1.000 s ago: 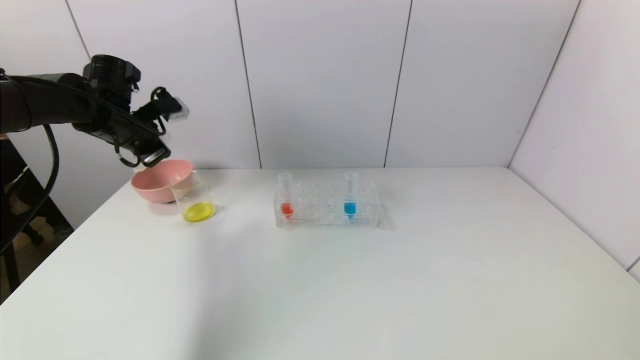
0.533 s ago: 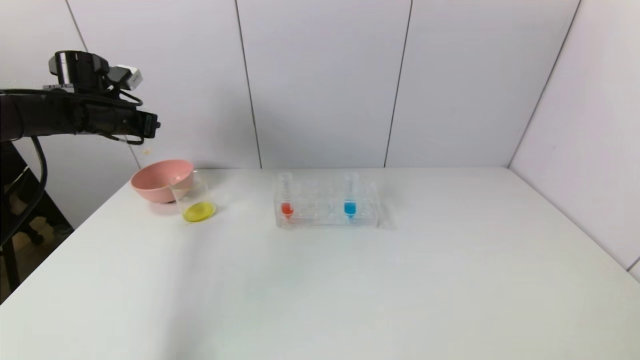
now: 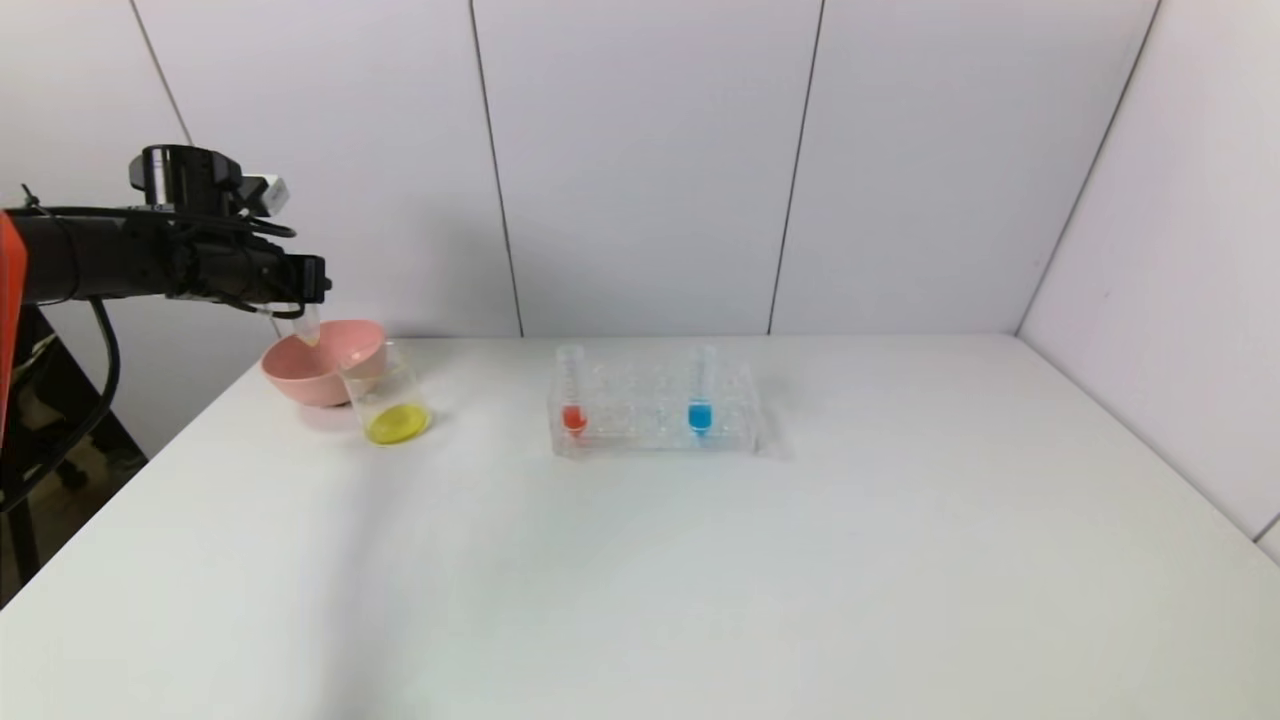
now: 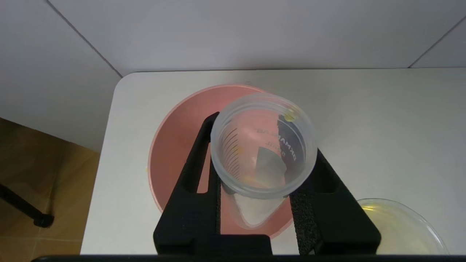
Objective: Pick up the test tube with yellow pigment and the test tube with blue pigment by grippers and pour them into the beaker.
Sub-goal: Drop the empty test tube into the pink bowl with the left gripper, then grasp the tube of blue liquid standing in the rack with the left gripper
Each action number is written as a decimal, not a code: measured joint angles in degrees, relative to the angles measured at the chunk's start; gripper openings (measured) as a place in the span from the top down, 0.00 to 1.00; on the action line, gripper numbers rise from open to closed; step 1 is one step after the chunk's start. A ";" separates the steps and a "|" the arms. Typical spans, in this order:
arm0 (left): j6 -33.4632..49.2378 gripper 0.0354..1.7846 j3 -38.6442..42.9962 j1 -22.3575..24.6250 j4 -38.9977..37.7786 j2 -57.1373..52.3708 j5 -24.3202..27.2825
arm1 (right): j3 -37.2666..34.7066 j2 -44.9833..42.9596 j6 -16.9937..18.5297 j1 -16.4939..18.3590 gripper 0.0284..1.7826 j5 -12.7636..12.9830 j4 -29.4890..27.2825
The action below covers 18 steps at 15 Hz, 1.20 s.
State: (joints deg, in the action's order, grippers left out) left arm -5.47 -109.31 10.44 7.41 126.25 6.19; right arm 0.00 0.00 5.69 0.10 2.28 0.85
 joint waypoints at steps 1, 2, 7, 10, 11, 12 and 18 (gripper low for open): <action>-0.04 0.69 -0.04 0.15 -0.04 0.30 0.00 | 0.00 0.00 0.00 0.00 0.04 0.00 -0.01; -0.11 0.65 -0.24 0.28 -0.17 0.60 -0.05 | 0.00 0.00 0.00 0.00 0.04 -0.02 0.00; -0.15 0.24 -0.46 0.28 -0.45 1.05 -0.27 | 0.00 0.00 -0.02 0.00 0.04 0.00 0.00; -0.28 0.06 -0.55 0.11 -0.52 -0.33 -2.10 | 0.00 0.00 0.00 0.00 0.04 -0.02 0.00; -0.26 0.03 -0.30 -0.05 -0.55 -1.44 -4.02 | 0.00 0.00 -0.02 0.00 0.04 0.00 0.00; -0.20 0.01 -0.11 -0.21 -0.56 -2.68 -5.84 | 0.00 0.00 0.00 0.00 0.04 0.00 0.00; 0.16 0.00 8.55 -1.40 -5.51 -14.45 -8.23 | 0.00 0.00 0.00 0.00 0.04 0.00 -0.01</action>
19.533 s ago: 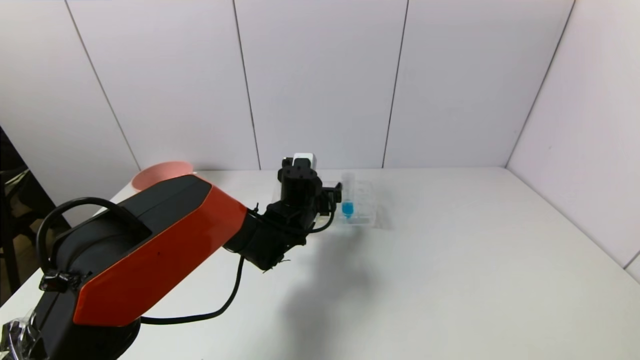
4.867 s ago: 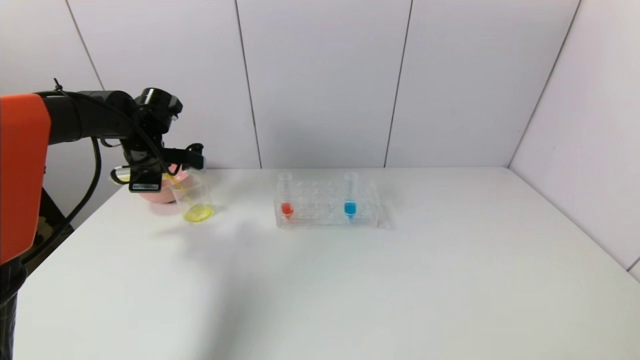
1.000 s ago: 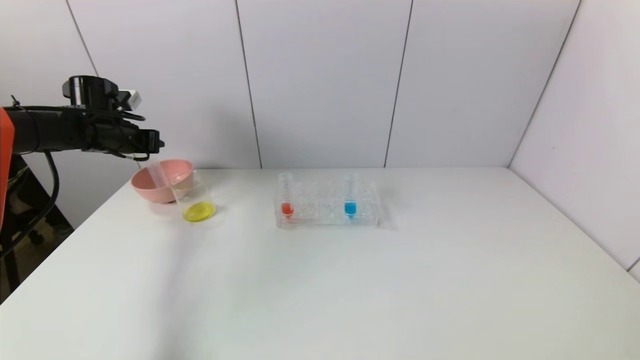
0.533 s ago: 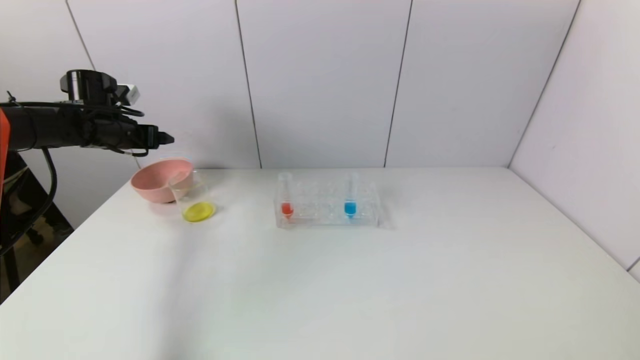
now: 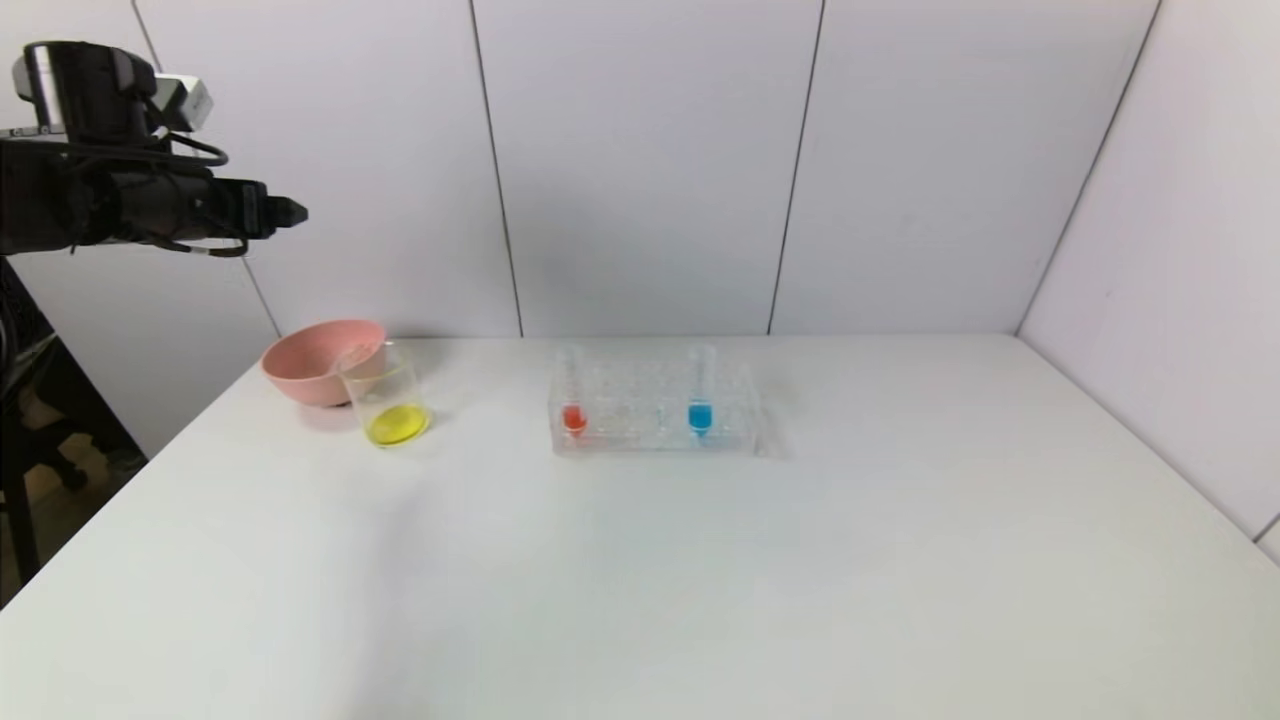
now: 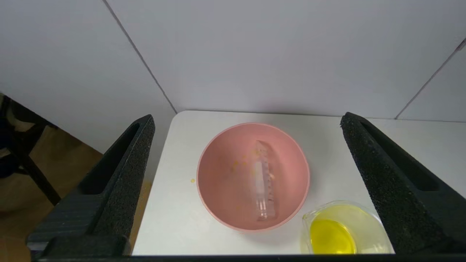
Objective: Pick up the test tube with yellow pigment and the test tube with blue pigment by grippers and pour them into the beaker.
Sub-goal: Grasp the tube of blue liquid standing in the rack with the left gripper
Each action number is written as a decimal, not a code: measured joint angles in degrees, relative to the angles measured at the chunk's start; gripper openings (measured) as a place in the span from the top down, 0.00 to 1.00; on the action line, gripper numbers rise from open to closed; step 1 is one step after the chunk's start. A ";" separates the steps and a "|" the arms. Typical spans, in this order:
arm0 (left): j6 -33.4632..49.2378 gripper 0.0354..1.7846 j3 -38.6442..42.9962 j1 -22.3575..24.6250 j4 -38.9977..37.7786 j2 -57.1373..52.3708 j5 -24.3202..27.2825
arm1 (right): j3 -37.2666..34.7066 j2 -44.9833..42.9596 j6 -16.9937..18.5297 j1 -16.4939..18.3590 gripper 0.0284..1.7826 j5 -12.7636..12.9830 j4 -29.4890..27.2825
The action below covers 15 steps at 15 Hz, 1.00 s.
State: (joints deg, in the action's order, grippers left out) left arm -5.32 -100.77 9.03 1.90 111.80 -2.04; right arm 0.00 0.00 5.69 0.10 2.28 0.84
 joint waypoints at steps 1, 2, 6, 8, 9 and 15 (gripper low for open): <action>0.02 0.00 3.74 -0.09 -2.83 -2.40 -0.52 | 0.00 0.00 0.00 0.00 0.04 0.00 0.01; 0.05 0.00 8.07 -0.22 -6.50 -5.11 -1.16 | 0.00 0.00 -0.02 0.00 0.04 -0.02 0.01; 0.57 0.00 23.37 -1.18 -17.16 -17.12 -3.25 | 0.00 0.00 -0.02 0.00 0.04 -0.02 0.01; 2.05 0.00 29.22 -2.97 -16.88 -23.88 -3.47 | 0.00 0.00 -0.02 0.00 0.04 0.00 0.01; 3.56 0.00 31.52 -4.22 -16.29 -27.05 -3.55 | 0.00 0.00 -0.02 0.00 0.04 0.00 0.00; 13.08 0.00 43.78 -10.74 -17.44 -39.75 -3.78 | 0.00 0.00 0.00 0.00 0.04 -0.02 0.01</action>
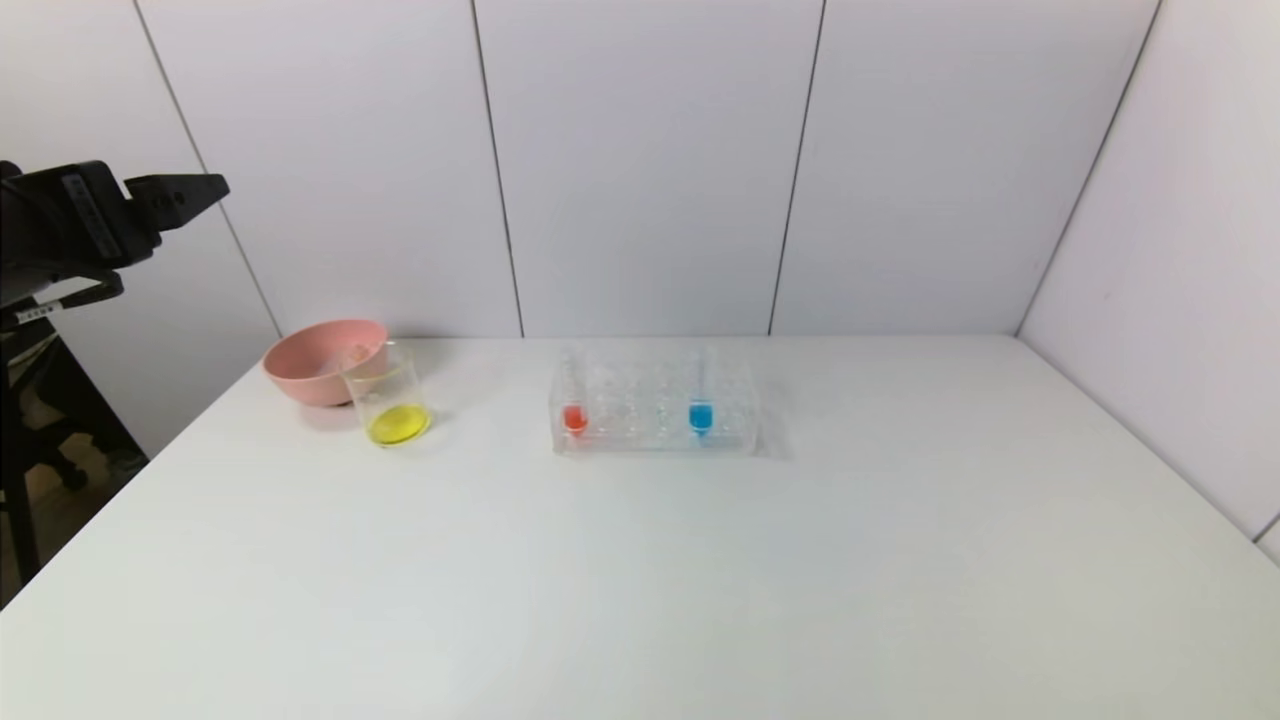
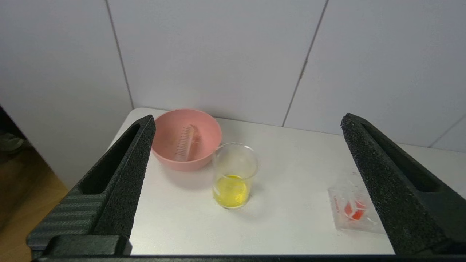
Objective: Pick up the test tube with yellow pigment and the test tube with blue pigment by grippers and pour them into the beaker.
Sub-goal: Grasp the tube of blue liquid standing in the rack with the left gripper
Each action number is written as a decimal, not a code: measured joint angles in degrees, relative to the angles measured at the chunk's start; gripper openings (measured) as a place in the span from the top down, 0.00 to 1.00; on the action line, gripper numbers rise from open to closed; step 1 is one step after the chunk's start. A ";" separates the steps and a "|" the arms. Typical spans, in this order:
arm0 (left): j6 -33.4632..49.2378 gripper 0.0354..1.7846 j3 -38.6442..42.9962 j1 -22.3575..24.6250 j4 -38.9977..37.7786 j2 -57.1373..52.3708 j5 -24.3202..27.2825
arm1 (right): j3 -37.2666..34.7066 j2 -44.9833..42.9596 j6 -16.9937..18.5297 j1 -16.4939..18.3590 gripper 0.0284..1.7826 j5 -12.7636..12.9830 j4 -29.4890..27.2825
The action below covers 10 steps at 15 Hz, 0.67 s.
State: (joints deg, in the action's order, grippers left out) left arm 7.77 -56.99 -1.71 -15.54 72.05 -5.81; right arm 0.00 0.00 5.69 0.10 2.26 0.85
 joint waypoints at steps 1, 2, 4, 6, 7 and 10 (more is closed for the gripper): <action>0.78 0.00 1.78 -1.60 -2.26 -1.13 0.09 | 0.00 0.00 0.00 0.00 0.04 0.02 0.00; 1.30 0.00 3.66 -3.17 -4.22 -2.17 0.17 | 0.00 0.00 0.00 -0.02 0.04 0.05 -0.01; 1.68 0.00 6.52 -6.25 -5.40 -3.74 0.12 | 0.00 0.00 -0.02 0.00 0.04 0.02 0.02; 2.12 0.00 8.46 -11.02 -5.57 -4.60 0.01 | 0.00 0.00 0.00 0.00 0.04 0.00 0.00; 2.65 0.00 9.29 -13.64 -5.64 -4.79 -0.09 | 0.00 0.00 -0.02 -0.02 0.04 0.02 0.00; 4.83 0.00 11.37 -21.88 -5.68 -4.16 -0.46 | 0.00 0.00 0.00 0.00 0.04 0.02 0.00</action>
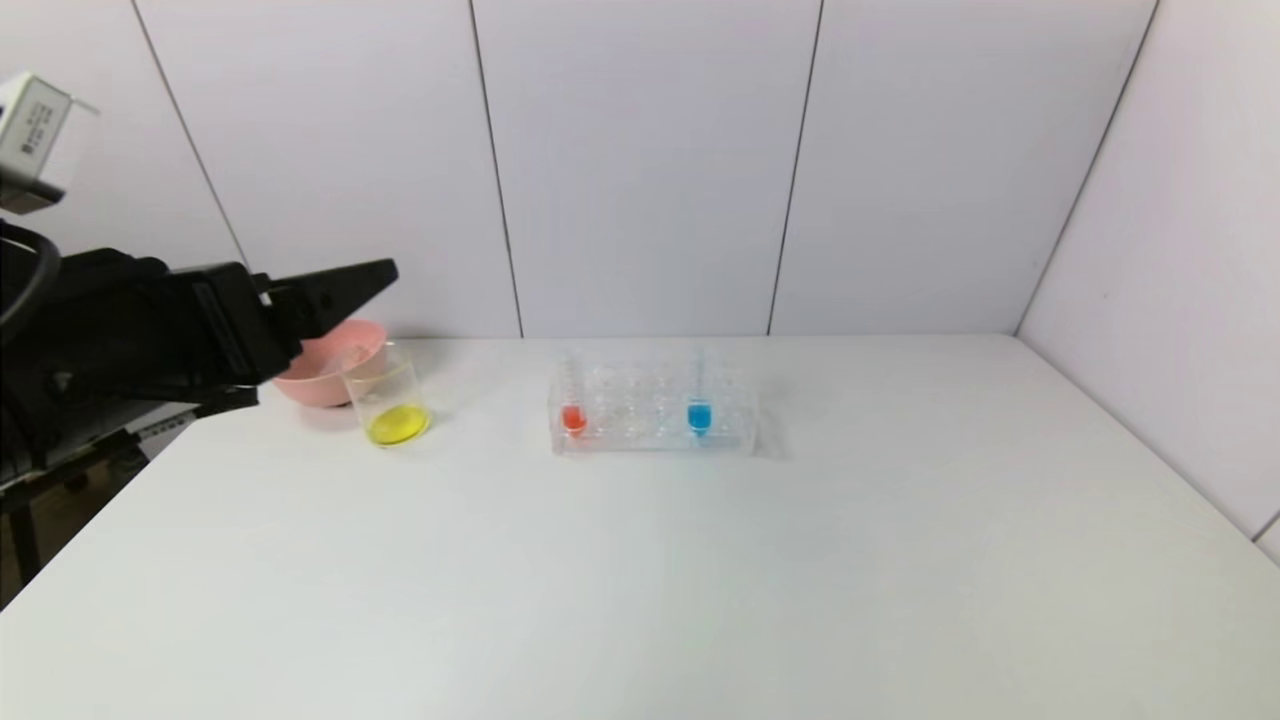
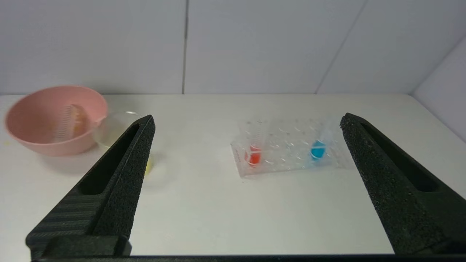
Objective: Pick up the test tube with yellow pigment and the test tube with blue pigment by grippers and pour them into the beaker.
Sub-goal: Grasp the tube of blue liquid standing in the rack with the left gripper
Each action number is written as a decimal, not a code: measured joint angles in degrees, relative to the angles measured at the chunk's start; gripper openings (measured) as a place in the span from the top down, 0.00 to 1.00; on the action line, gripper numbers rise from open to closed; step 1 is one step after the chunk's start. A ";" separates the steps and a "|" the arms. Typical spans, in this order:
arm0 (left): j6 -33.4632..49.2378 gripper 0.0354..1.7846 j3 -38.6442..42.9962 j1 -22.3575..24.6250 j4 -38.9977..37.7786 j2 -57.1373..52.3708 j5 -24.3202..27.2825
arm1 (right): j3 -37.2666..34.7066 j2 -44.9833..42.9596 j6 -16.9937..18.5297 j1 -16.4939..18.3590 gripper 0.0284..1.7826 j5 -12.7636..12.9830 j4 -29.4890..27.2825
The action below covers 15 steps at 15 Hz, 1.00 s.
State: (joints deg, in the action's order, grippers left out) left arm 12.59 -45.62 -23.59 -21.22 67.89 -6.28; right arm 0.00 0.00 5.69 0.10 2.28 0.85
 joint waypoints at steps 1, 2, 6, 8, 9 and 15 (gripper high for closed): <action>0.74 0.00 0.41 -2.23 -0.38 0.79 -0.09 | 0.00 0.00 0.00 0.00 0.04 0.00 -0.01; 1.33 0.00 0.69 -4.11 -1.65 2.08 -0.33 | 0.00 0.00 0.00 0.00 0.04 -0.02 0.00; 1.77 0.00 0.85 -10.73 -9.70 10.08 -6.75 | 0.00 0.00 -0.02 0.00 0.04 0.00 0.00; 1.60 0.00 0.45 -13.90 -14.56 15.02 -10.25 | 0.00 0.00 -0.02 0.00 0.04 -0.02 0.00; 1.55 0.00 0.28 -15.10 -16.86 17.53 -11.35 | 0.00 0.00 0.00 0.00 0.04 0.00 0.00; 1.27 0.00 -4.33 -17.79 -25.33 31.70 -15.25 | 0.00 0.00 0.00 0.00 0.04 0.00 0.00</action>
State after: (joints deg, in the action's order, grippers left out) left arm 13.86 -49.94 -41.37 -46.56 99.58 -21.53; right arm 0.00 0.00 5.69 0.10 2.28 0.85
